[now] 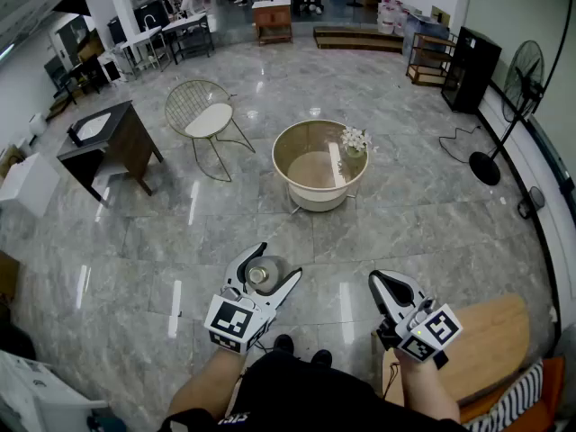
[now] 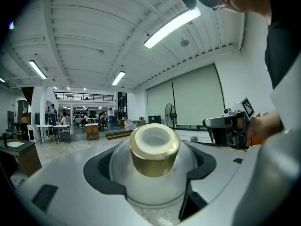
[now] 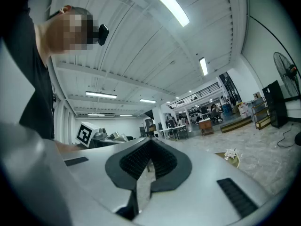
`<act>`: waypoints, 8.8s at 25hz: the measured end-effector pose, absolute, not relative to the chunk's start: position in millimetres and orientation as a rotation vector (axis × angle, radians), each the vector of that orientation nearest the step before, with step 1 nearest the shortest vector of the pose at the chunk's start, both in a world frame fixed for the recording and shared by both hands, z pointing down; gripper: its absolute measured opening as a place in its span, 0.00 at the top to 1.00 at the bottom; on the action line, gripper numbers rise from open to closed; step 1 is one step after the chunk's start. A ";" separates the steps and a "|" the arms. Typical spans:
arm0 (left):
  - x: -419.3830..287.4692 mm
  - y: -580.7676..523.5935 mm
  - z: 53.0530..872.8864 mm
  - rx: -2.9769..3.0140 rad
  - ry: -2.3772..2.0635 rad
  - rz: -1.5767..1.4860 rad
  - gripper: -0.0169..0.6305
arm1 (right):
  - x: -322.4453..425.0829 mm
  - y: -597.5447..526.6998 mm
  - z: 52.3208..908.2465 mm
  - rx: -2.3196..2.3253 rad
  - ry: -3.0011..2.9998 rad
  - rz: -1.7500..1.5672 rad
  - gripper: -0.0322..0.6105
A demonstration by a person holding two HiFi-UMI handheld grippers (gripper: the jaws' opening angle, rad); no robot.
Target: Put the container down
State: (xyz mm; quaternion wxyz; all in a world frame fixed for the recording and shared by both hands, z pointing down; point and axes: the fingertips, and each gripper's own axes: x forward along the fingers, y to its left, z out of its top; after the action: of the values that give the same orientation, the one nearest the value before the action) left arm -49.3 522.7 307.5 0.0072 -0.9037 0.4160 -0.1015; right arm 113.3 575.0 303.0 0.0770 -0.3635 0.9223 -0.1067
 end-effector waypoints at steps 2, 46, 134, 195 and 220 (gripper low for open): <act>-43.7 530.8 307.0 -2.842 1.278 -0.318 0.44 | 122.8 586.1 303.5 -1.127 2.755 -0.290 0.93; -64.3 437.5 338.4 -2.834 1.404 -0.308 0.44 | 115.6 495.9 313.4 -1.063 2.736 -0.338 0.92; -106.1 -233.8 402.3 -2.747 1.900 -0.383 0.44 | 57.3 -236.4 360.9 -0.611 2.968 -0.597 0.93; -96.3 -466.6 959.0 -2.928 1.955 -0.867 0.44 | 2.7 -415.6 842.7 -0.445 3.186 -1.176 0.93; -76.3 -476.3 1015.1 -2.902 1.814 -1.029 0.43 | 19.6 -382.7 863.8 -0.449 3.163 -1.263 0.93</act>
State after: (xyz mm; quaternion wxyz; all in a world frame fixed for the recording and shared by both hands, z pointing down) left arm -76.3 -476.3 1015.1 -0.2146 -0.7931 0.4958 -0.2813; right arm 19.6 -382.7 863.8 -0.1462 -0.1293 0.9108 -0.3638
